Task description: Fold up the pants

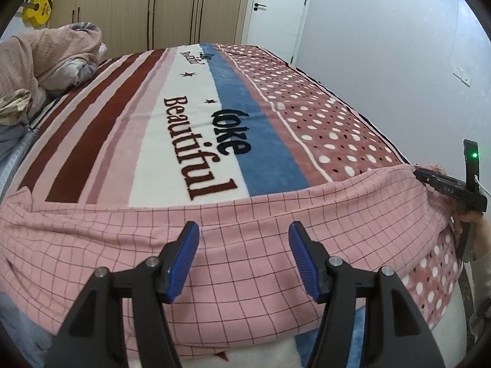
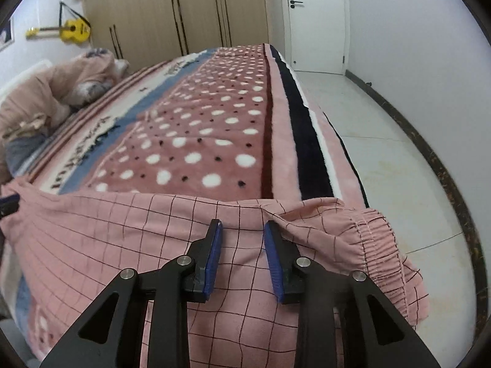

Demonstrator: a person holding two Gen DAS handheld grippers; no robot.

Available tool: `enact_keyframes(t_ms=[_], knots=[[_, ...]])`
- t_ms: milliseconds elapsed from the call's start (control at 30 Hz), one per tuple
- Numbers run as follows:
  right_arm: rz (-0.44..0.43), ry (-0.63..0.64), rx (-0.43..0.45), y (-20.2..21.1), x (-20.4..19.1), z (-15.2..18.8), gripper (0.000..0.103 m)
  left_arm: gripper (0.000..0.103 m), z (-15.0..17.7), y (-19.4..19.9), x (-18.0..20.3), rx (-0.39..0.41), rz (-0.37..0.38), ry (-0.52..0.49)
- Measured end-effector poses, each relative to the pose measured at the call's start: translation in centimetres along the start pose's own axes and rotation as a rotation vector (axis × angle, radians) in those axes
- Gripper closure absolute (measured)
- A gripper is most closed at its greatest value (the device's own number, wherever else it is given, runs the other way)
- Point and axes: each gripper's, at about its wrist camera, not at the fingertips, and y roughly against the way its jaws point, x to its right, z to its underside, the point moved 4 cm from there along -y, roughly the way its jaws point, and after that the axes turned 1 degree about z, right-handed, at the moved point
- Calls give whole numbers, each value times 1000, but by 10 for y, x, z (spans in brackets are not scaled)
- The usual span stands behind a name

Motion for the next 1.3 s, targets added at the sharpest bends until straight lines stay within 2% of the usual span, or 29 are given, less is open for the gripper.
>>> enact_keyframes(t_ms=[33,67,100,167,233,367,500,667,767,833,867,900,933,967,1000,1200,1300], knots=[[7,-9,5,4,1,0,78,46,0,0,-1,1,0,3],[4,-25,19,11,4,-1,72,46,0,2,-2,4,0,5],[-8,-40,37,20,5,-1,58,46,0,6,-3,11,-1,5],[1,-58,83,42,9,3,41,41,0,14,-4,25,-8,3],[37,-84,121,67,19,10,40,34,1,27,-8,53,-20,10],[58,-219,101,100,50,46,29,33,5,49,-15,88,-26,46],[64,-322,68,117,70,88,29,32,13,63,-17,98,-30,60],[-105,-430,37,97,69,103,28,32,15,68,-17,100,-26,61],[-122,-464,88,80,63,90,27,32,14,67,-16,106,-36,51],[-141,-490,120,69,58,81,29,32,14,67,-17,111,-43,48],[-138,-497,128,65,56,77,35,32,14,67,-18,112,-46,49],[-125,-503,139,62,55,73,50,32,14,66,-20,114,-50,53],[-103,-512,149,58,55,70,60,32,14,66,-21,113,-51,56],[-88,-516,153,54,53,66,81,32,14,65,-22,112,-53,58],[-74,-514,156,53,53,64,96,32,15,65,-24,111,-58,60],[30,-464,270,74,56,56,99,32,15,68,-26,114,-73,69],[46,-458,287,85,61,57,99,32,14,72,-25,123,-69,67]])
